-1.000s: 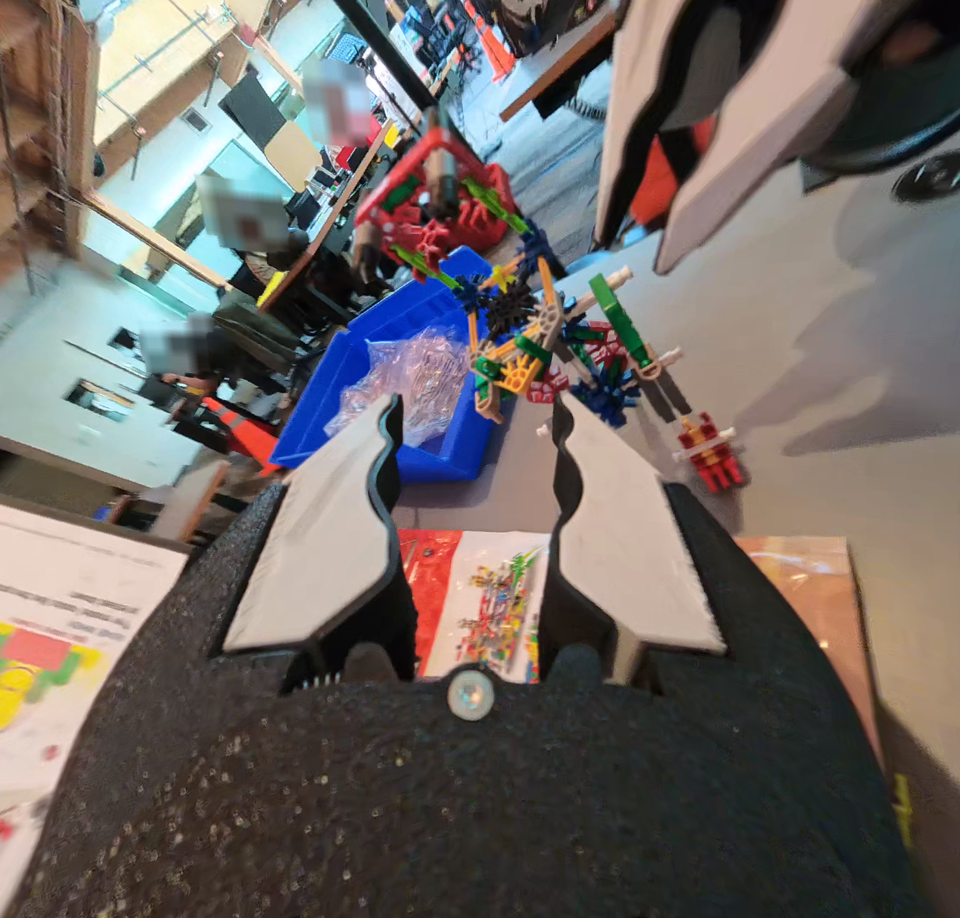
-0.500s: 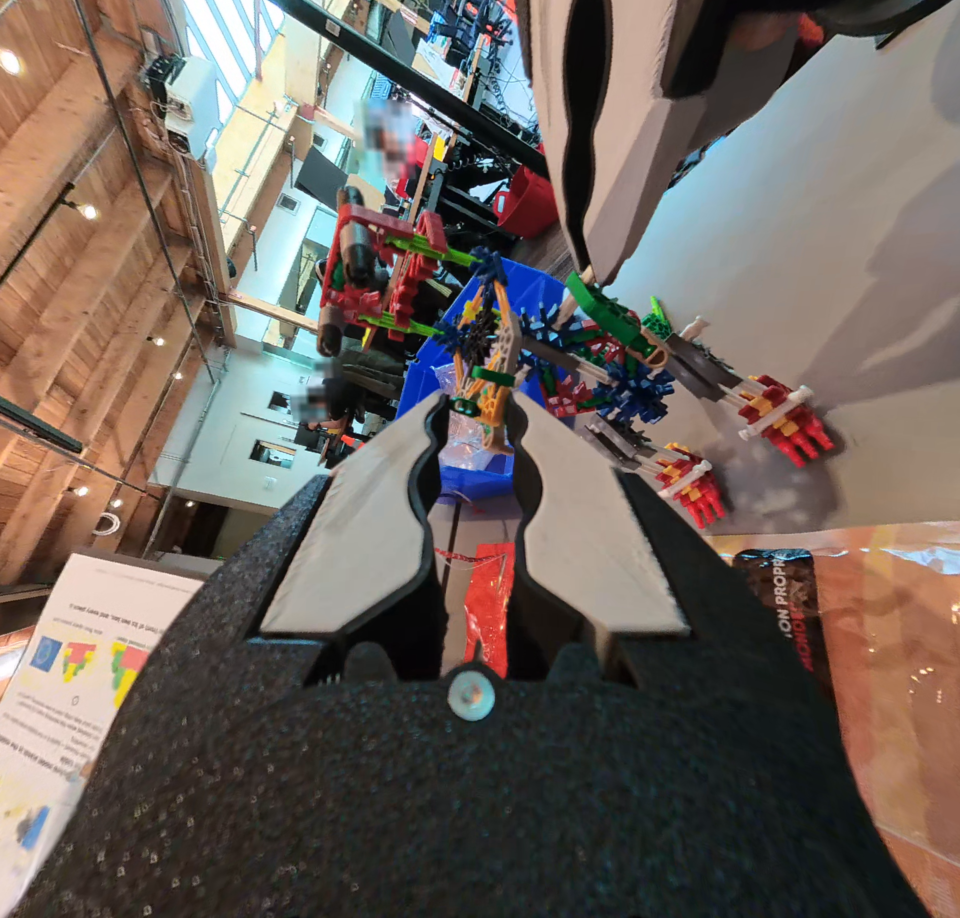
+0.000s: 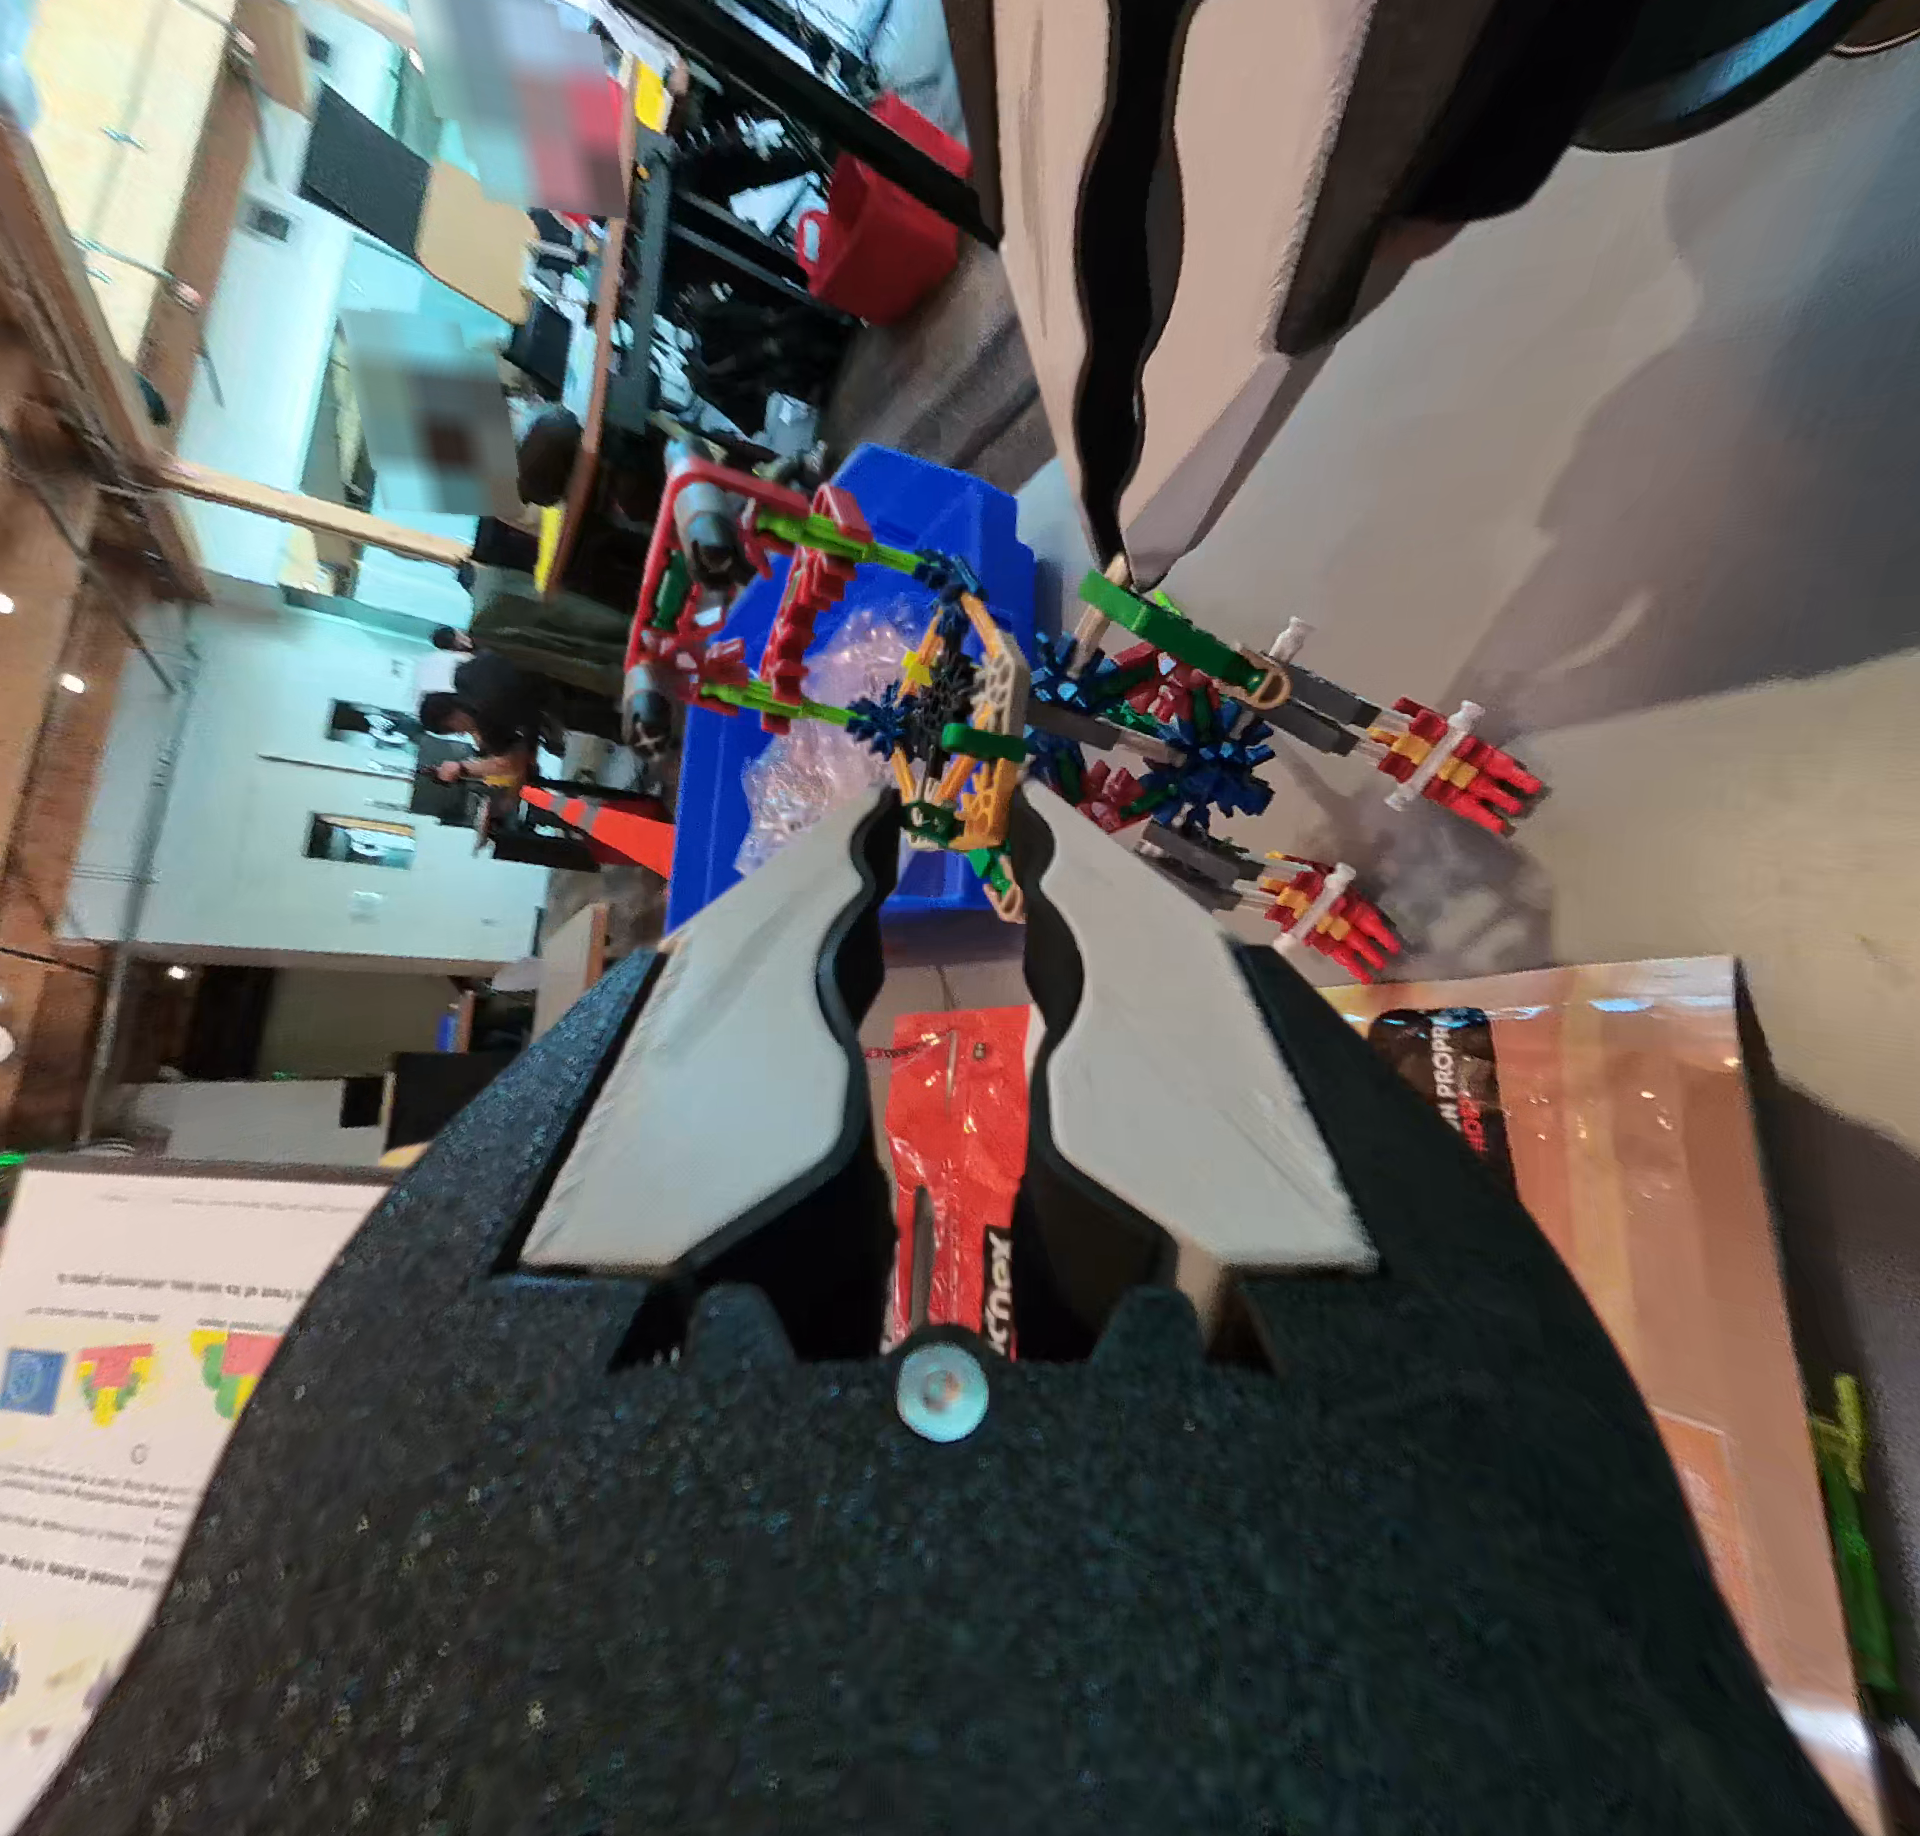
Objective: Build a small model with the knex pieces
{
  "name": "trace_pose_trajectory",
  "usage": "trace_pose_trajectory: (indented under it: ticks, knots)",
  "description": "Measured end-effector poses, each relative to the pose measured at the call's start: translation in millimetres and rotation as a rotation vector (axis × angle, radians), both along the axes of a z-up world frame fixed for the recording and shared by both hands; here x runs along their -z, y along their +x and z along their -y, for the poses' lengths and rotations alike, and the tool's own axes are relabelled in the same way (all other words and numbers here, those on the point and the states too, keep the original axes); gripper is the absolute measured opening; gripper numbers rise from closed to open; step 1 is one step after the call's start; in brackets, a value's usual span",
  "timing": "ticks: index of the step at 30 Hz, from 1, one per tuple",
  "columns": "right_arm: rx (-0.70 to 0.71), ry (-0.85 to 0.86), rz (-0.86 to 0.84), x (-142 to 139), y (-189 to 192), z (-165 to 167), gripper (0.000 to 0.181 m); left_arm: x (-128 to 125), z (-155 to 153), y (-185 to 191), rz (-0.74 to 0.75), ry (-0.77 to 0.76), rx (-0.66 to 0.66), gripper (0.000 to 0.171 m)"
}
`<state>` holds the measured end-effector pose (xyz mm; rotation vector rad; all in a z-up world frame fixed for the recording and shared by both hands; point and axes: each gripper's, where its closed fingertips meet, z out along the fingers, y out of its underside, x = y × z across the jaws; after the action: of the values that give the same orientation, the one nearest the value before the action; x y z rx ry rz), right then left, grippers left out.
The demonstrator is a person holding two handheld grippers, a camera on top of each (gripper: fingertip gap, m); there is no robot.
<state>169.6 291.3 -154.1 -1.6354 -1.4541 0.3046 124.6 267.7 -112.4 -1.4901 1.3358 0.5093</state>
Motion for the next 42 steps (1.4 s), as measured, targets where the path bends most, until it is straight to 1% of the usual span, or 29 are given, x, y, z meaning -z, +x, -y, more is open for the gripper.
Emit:
trace_pose_trajectory:
  ticks: [2, 5, 8, 12, 13, 16, 19, 21, 23, 24, 26, 28, 30, 32, 34, 36, 38, 42]
  knots:
    - [-0.002, 0.004, 0.003, 0, 0, -1, 0.005, -2, 1, 2, -0.004, -0.026, -0.015, 0.018]
    - [-0.004, 0.008, 0.008, 0, -1, -3, 0.005, -5, 2, 9, 0.038, -0.074, -0.034, 0.019]
    - [-0.01, 0.006, 0.009, 0, -1, -3, 0.005, -4, 2, 11, 0.032, -0.085, -0.05, 0.019]
    - [-0.02, 0.002, 0.006, 0, -1, -2, 0.005, -4, 4, 20, 0.104, -0.078, -0.018, 0.02]
    - [-0.024, -0.003, 0.004, 0, -2, -2, 0.005, -5, 3, 20, 0.108, -0.061, -0.011, 0.021]
    - [-0.03, -0.009, 0.003, 0, -2, -2, 0.005, -7, 7, 12, 0.125, -0.049, -0.004, 0.036]
    - [-0.041, -0.013, 0.001, 0, -3, 0, 0.005, -14, 12, -5, 0.195, -0.04, -0.009, 0.038]
    - [-0.049, -0.012, 0.001, 0, -2, 0, 0.005, -8, 11, -19, 0.238, -0.079, -0.029, 0.038]
    - [-0.054, -0.01, 0.004, 0, -2, 0, 0.005, 14, 3, -34, 0.252, -0.157, -0.074, 0.038]
    - [-0.054, -0.007, 0.008, 0, -2, -1, 0.005, 25, -1, -37, 0.285, -0.194, -0.075, 0.038]
    - [-0.058, -0.004, 0.015, 0, -2, -2, 0.005, 40, -6, -37, 0.364, -0.252, -0.067, 0.036]
    - [-0.06, -0.008, 0.014, 0, -2, -2, 0.005, 48, -9, -33, 0.411, -0.281, -0.059, 0.034]
    - [-0.06, -0.007, 0.011, 0, -2, -3, 0.005, 44, -12, -32, 0.45, -0.252, -0.063, 0.034]
    - [-0.063, -0.006, 0.009, 0, -2, -3, 0.005, 36, -12, -28, 0.493, -0.228, -0.034, 0.029]
    - [-0.068, -0.001, 0.011, 0, -2, -4, 0.005, 31, -13, -26, 0.509, -0.224, -0.026, 0.028]
    - [-0.07, 0.003, 0.014, 0, -3, -5, 0.005, 30, -11, -20, 0.524, -0.238, -0.003, 0.023]
    - [-0.073, 0.01, 0.018, 0, -3, -6, 0.005, 32, -11, -18, 0.495, -0.234, -0.004, 0.017]
    - [-0.067, 0.016, 0.024, 0, -1, -10, 0.005, 33, -12, -15, 0.475, -0.198, -0.016, 0.014]
